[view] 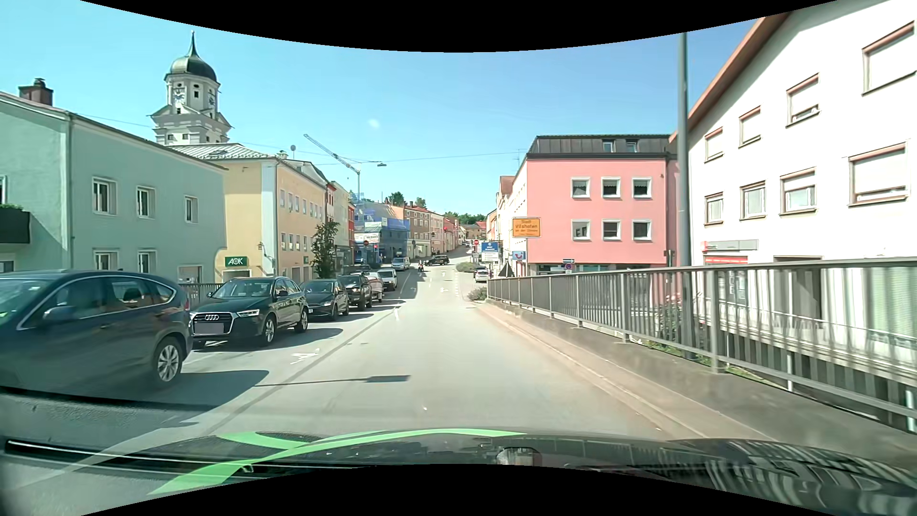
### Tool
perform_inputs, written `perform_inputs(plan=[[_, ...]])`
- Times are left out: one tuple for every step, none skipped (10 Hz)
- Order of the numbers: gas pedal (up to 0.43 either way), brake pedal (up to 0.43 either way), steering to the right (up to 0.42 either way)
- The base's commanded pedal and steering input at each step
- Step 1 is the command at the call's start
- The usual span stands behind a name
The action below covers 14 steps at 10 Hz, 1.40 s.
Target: Follow the waypoints while adhering to traffic rules and regulations
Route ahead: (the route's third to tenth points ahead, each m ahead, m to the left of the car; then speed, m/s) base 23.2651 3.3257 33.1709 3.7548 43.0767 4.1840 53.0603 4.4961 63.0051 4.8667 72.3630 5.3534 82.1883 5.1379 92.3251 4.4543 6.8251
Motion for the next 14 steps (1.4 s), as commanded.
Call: perform_inputs(plan=[[0.118, 0.000, -0.115], [0.118, 0.000, -0.094], [0.118, 0.000, -0.084], [0.118, 0.000, -0.076], [0.118, 0.000, -0.060], [0.118, 0.000, -0.043], [0.118, 0.000, -0.030], [0.118, 0.000, -0.023], [0.118, 0.000, -0.021], [0.118, 0.000, -0.019], [0.087, 0.000, -0.013], [0.059, 0.000, -0.010], [0.059, 0.000, -0.010], [0.059, 0.000, -0.007]])
